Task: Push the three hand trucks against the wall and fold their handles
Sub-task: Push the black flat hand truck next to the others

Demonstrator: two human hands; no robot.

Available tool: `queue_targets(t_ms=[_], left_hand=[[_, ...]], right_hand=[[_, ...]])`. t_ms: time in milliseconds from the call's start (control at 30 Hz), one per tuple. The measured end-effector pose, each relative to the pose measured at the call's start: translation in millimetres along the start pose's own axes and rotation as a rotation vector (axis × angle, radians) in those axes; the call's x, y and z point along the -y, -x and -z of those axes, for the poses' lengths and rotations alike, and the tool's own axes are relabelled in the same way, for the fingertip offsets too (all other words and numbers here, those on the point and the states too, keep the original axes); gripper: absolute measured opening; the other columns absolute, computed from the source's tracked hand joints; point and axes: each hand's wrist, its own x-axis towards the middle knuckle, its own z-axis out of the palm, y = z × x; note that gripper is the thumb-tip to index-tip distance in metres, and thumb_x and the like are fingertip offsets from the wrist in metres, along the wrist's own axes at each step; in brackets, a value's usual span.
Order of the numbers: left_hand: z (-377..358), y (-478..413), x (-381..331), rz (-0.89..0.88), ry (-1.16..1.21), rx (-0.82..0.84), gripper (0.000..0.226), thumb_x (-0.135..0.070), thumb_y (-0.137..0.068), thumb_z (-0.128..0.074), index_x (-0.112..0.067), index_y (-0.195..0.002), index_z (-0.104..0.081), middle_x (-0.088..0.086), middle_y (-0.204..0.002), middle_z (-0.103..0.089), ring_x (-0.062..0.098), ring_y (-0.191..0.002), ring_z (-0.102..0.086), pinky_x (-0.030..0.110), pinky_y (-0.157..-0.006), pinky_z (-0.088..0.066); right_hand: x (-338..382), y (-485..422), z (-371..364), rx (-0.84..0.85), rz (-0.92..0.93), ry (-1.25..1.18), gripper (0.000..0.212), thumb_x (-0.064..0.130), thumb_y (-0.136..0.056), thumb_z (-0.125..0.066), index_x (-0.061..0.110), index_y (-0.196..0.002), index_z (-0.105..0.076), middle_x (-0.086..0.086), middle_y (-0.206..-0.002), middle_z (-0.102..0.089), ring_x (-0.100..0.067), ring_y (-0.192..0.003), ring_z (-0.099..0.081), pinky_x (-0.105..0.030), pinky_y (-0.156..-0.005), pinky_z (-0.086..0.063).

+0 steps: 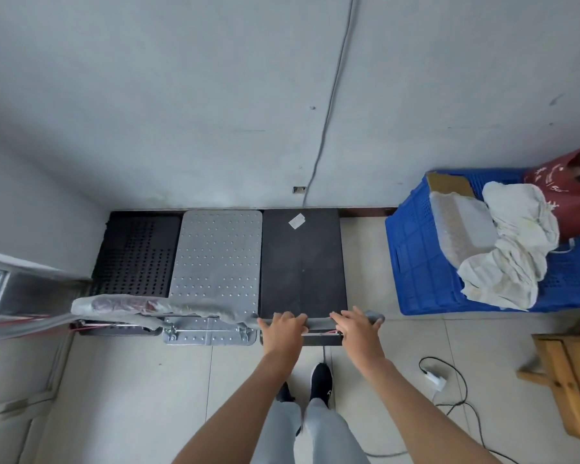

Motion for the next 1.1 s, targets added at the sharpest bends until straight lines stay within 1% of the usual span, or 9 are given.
queue_targets(t_ms=[233,433,533,667,733,800,867,967,1100], left_hand=[[1.3,2.2,-22.6,0.023,-0.003,-0.017,0.015,-0.020,-0.098,-0.047,-0.031,-0.104,-0.057,-0.002,-0.106,-0.062,0.025,-0.107,-0.055,0.063,-0.102,-0.030],[15.1,5.7,-17.9,0.086,0.094,0.051,0.017,-0.017,-0.094,-0.048,-0.023,-0.088,-0.062,0.004,-0.095,-0.062,0.027,-0.100,-0.055,0.058,-0.101,-0.033],[24.9,11.5,-17.1,0.103,0.122,0.105,0.018,-0.013,-0.087,-0.050,-0.025,-0.075,-0.054,0.001,-0.082,-0.058,0.028,-0.097,-0.055,0.052,-0.098,-0.034],[29.6,21.1,-16.7,0.100,0.082,0.147,0.014,-0.013,-0.087,-0.050,-0.023,-0.081,-0.057,0.006,-0.098,-0.066,0.029,-0.106,-0.056,0.059,-0.102,-0.033],[30.4,24.4,-15.6,0.080,0.039,0.152,0.014,-0.010,-0.087,-0.050,-0.019,-0.089,-0.060,0.007,-0.104,-0.067,0.030,-0.110,-0.056,0.062,-0.105,-0.031],[34.3,27.4,-11.9,0.079,0.083,0.101,0.015,-0.006,-0.087,-0.047,-0.016,-0.088,-0.059,0.009,-0.104,-0.066,0.032,-0.110,-0.055,0.060,-0.106,-0.031],[43.1,31.7,-2.9,0.082,0.181,0.006,0.015,-0.008,-0.087,-0.043,-0.013,-0.085,-0.057,0.011,-0.101,-0.066,0.034,-0.107,-0.056,0.054,-0.104,-0.034],[59.6,43.0,23.5,0.046,0.243,-0.082,0.028,-0.010,-0.090,-0.042,-0.011,-0.106,-0.065,0.011,-0.112,-0.067,0.032,-0.109,-0.056,0.055,-0.109,-0.030],[83.8,69.3,88.6,0.021,0.273,-0.183,0.031,-0.012,-0.092,-0.045,-0.016,-0.115,-0.066,0.009,-0.120,-0.067,0.031,-0.115,-0.058,0.060,-0.113,-0.025]], right_hand=[[-14.3,-4.8,14.7,0.026,0.024,0.007,0.049,0.009,-0.094,-0.059,0.028,-0.139,-0.051,-0.001,-0.146,-0.051,-0.024,-0.145,-0.030,-0.070,-0.111,-0.016],[-7.5,2.6,1.9,0.028,0.035,0.020,0.057,0.001,-0.093,-0.056,0.030,-0.142,-0.046,-0.002,-0.149,-0.045,-0.027,-0.148,-0.023,-0.075,-0.108,-0.014],[-3.7,8.6,-2.3,0.030,0.040,0.032,0.056,0.004,-0.094,-0.057,0.030,-0.142,-0.046,-0.002,-0.149,-0.046,-0.028,-0.148,-0.023,-0.072,-0.108,-0.018],[0.6,17.1,-0.7,0.066,0.041,0.021,0.049,0.010,-0.098,-0.052,0.029,-0.143,-0.044,-0.004,-0.148,-0.047,-0.029,-0.147,-0.024,-0.073,-0.107,-0.021],[3.5,20.0,4.0,0.062,0.028,0.018,0.041,0.020,-0.103,-0.043,0.031,-0.143,-0.045,-0.003,-0.146,-0.048,-0.030,-0.146,-0.025,-0.068,-0.105,-0.025],[12.1,21.7,11.6,0.025,0.013,0.002,0.039,0.030,-0.104,-0.034,0.032,-0.142,-0.045,-0.002,-0.142,-0.051,-0.030,-0.145,-0.027,-0.061,-0.103,-0.029],[30.1,22.5,19.2,-0.011,0.017,-0.026,0.040,0.035,-0.104,-0.032,0.031,-0.142,-0.045,-0.001,-0.140,-0.052,-0.030,-0.145,-0.027,-0.063,-0.105,-0.028],[71.1,24.6,25.0,-0.059,0.050,-0.029,0.042,0.038,-0.103,-0.033,0.029,-0.142,-0.044,-0.001,-0.142,-0.051,-0.031,-0.145,-0.028,-0.066,-0.109,-0.028],[143.3,35.8,13.1,-0.092,0.115,-0.059,0.044,0.037,-0.103,-0.036,0.026,-0.145,-0.041,-0.005,-0.148,-0.047,-0.033,-0.146,-0.025,-0.070,-0.110,-0.026]])
